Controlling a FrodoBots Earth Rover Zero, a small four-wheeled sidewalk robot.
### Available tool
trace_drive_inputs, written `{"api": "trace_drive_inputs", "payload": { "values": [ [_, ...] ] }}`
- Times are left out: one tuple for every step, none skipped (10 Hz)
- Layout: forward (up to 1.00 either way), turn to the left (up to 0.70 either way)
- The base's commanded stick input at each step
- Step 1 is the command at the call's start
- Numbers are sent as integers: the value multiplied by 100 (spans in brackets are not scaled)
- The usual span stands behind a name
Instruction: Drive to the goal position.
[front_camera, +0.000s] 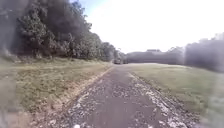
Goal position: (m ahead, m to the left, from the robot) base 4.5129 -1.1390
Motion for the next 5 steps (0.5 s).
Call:
{"api": "trace_drive_inputs", "payload": {
  "values": [
    [70,0],
    [70,0],
    [70,0],
    [70,0],
    [70,0]
  ]
}}
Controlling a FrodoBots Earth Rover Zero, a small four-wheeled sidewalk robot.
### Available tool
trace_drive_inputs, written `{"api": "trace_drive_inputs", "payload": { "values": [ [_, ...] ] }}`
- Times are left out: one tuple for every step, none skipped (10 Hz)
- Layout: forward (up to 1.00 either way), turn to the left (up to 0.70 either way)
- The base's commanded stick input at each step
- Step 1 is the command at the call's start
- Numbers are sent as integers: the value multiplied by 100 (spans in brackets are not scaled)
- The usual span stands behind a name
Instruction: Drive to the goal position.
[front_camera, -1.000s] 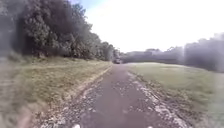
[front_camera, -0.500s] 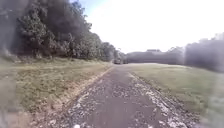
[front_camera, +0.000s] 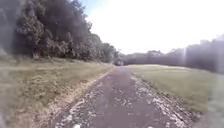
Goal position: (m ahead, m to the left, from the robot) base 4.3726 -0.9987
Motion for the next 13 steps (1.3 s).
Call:
{"api": "trace_drive_inputs", "payload": {
  "values": [
    [70,0],
    [70,0],
    [70,0],
    [70,0],
    [70,0],
    [70,0],
    [70,0],
    [70,0],
    [70,0],
    [70,0],
    [70,0],
    [70,0],
    [70,0]
  ]
}}
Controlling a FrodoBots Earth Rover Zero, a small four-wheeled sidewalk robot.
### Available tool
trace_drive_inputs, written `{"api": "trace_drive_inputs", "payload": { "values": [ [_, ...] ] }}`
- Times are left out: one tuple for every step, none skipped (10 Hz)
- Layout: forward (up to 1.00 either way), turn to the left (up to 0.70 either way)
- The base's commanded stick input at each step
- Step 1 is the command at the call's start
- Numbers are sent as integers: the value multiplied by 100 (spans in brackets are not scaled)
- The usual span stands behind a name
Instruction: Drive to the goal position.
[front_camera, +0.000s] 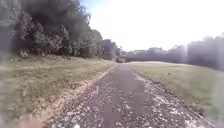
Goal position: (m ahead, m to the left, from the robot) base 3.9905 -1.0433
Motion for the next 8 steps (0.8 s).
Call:
{"api": "trace_drive_inputs", "payload": {
  "values": [
    [70,0],
    [70,0],
    [70,0],
    [70,0],
    [70,0],
    [70,0],
    [70,0],
    [70,0]
  ]
}}
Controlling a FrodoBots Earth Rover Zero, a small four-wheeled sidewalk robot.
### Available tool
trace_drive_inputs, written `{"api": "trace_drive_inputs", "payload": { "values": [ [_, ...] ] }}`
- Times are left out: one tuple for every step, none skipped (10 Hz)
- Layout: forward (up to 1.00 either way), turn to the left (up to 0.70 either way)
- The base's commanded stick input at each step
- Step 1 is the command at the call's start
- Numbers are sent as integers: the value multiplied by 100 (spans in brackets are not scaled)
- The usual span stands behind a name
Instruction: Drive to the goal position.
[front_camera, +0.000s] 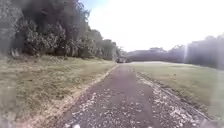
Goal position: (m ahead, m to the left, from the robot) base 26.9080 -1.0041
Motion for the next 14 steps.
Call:
{"api": "trace_drive_inputs", "payload": {
  "values": [
    [70,0],
    [70,0],
    [70,0],
    [70,0],
    [70,-6],
    [70,-20],
    [70,-35],
    [70,-35],
    [70,-35],
    [70,-35],
    [70,-35],
    [70,-35],
    [70,-35],
    [70,-35]
  ]
}}
